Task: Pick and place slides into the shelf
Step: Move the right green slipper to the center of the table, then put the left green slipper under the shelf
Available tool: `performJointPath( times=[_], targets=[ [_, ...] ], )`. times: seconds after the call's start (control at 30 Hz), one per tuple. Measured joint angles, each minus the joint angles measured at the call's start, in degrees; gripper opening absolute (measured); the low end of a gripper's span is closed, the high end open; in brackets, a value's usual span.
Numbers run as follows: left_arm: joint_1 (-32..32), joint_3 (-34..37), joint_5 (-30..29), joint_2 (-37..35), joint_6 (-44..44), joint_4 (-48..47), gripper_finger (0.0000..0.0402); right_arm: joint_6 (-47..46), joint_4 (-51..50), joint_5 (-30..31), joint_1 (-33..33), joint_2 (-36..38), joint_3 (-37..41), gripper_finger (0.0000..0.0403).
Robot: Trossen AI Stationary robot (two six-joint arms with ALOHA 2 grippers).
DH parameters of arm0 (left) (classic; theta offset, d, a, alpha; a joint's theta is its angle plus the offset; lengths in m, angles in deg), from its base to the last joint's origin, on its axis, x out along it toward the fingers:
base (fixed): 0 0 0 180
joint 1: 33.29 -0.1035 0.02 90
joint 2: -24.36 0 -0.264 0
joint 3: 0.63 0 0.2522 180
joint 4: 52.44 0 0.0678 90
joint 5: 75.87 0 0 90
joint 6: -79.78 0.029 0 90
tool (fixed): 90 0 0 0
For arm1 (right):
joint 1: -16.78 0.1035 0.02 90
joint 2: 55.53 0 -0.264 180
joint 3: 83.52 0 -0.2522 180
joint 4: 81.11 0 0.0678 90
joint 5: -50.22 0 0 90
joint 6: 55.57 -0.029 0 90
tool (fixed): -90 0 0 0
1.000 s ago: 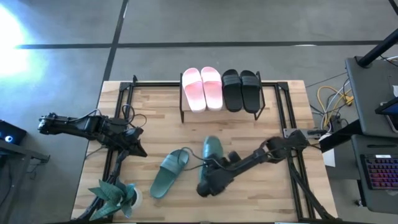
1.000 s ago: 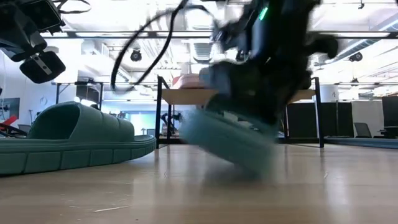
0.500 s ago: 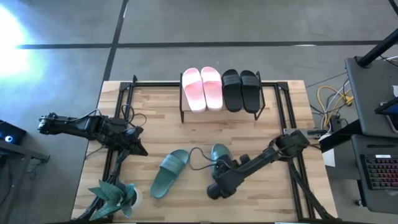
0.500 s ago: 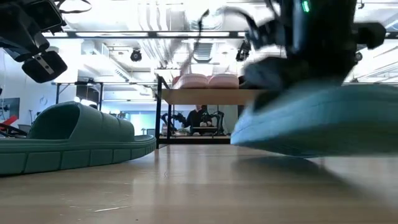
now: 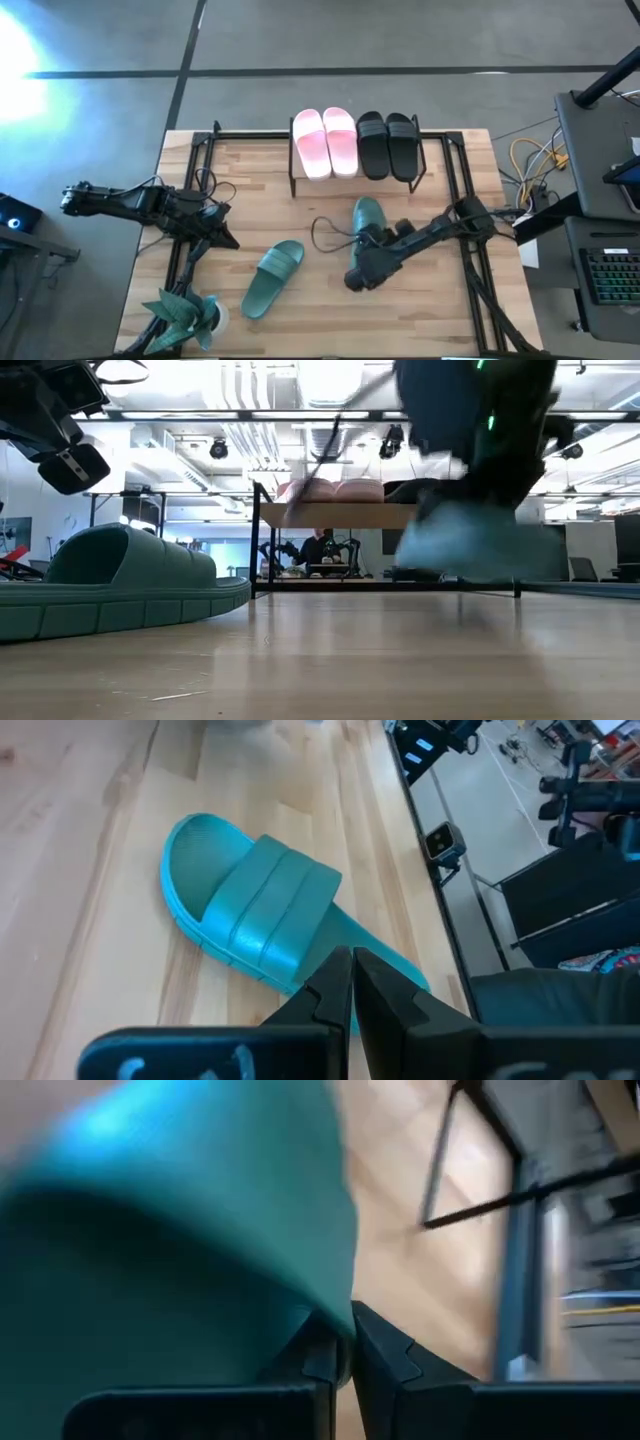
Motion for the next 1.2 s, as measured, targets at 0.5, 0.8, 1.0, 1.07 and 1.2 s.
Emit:
performJointPath(
  times=[0.5, 0.8, 1.0, 1.07, 1.2],
  targets=[
    [0.0, -0.02, -1.11, 2.89, 0.0, -0.01, 0.0, 12.12, 0.75, 1.92, -5.29, 1.66, 5.34, 0.0048],
    [-0.01, -0.02, -1.18, 3.56, -0.04, 0.02, 0.0, 9.55, 2.18, -3.84, -4.91, 1.66, 5.44, 0.0154],
    [-0.01, -0.28, -1.12, 3.6, -1.33, 0.17, 0.0, 11.23, 1.4, -4.68, -1.76, 1.77, 1.67, 0.0184],
    [0.02, -0.31, 0.48, 3.73, -1.51, 0.16, 0.0, 12.01, 1.22, -4.69, -0.68, 1.77, -0.28, 0.0187],
    [0.45, -0.31, 4.89, 4.86, 0.34, 0.14, 0.0, 11.61, -0.04, -4.25, 1.94, 1.77, -5.53, 0.0184]
  ],
)
